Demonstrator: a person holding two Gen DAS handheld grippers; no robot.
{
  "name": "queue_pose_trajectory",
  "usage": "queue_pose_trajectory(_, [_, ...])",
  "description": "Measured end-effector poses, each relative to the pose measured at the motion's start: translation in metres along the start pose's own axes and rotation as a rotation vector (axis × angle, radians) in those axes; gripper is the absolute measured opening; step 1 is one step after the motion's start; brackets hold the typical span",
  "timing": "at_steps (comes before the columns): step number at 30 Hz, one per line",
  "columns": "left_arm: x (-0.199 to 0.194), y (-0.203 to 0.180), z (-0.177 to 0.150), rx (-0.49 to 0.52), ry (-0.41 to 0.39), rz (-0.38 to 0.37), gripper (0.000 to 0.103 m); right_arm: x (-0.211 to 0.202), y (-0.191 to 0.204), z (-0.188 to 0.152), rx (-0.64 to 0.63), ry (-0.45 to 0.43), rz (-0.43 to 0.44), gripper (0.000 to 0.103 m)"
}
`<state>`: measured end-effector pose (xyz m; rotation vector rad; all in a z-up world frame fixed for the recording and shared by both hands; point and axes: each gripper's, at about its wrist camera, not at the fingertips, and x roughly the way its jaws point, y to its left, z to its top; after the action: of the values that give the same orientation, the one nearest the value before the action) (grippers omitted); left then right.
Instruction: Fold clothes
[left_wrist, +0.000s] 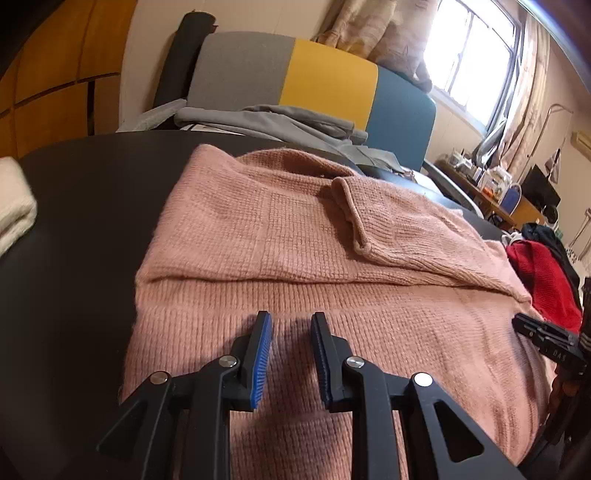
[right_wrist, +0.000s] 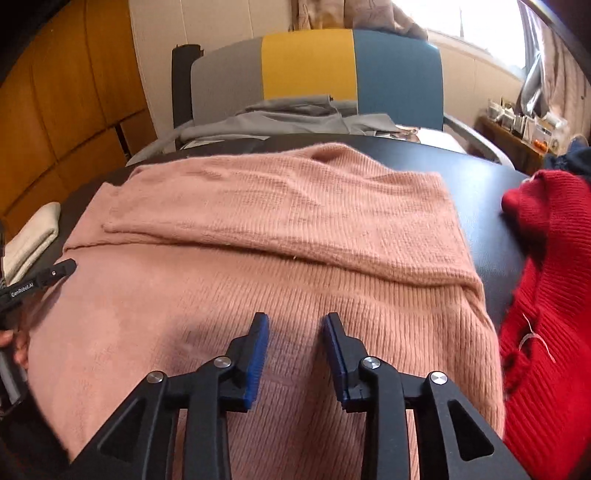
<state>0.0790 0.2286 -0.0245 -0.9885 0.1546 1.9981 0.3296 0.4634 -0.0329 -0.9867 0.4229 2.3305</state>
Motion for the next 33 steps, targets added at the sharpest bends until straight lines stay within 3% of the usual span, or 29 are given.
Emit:
queue_pose_trajectory(9, [0.049, 0.024, 0.060, -0.083, 0.060, -0.033, 0.022, 0.051, -0.017, 0.057, 0.033, 0.043, 0.023, 0.037])
queue_pose_trajectory(15, [0.084, 0.019, 0.093, -0.030, 0.043, 0.025, 0.022, 0.093, -0.022, 0.096, 0.033, 0.040, -0.007, 0.039])
queue_pose_trajectory(20, [0.083, 0.017, 0.100, -0.013, 0.062, 0.048, 0.022, 0.105, -0.021, 0.108, 0.025, 0.036, -0.024, 0.041])
queue_pose_trajectory(22, [0.075, 0.011, 0.097, -0.004, 0.077, 0.054, 0.022, 0.103, -0.023, 0.109, 0.035, 0.042, -0.007, 0.041])
queue_pose_trajectory(26, [0.055, -0.011, 0.071, 0.021, 0.129, -0.043, 0.022, 0.077, -0.011, 0.103, 0.057, 0.061, 0.059, 0.041])
queue_pose_trajectory(30, [0.030, -0.034, 0.036, 0.153, 0.129, -0.020, 0.023, 0.050, 0.028, 0.073, -0.110, 0.119, 0.060, 0.041])
queue_pose_trajectory(33, [0.006, -0.044, 0.009, 0.231, 0.119, -0.002, 0.023, 0.027, 0.042, 0.040, -0.213, 0.115, 0.033, 0.041])
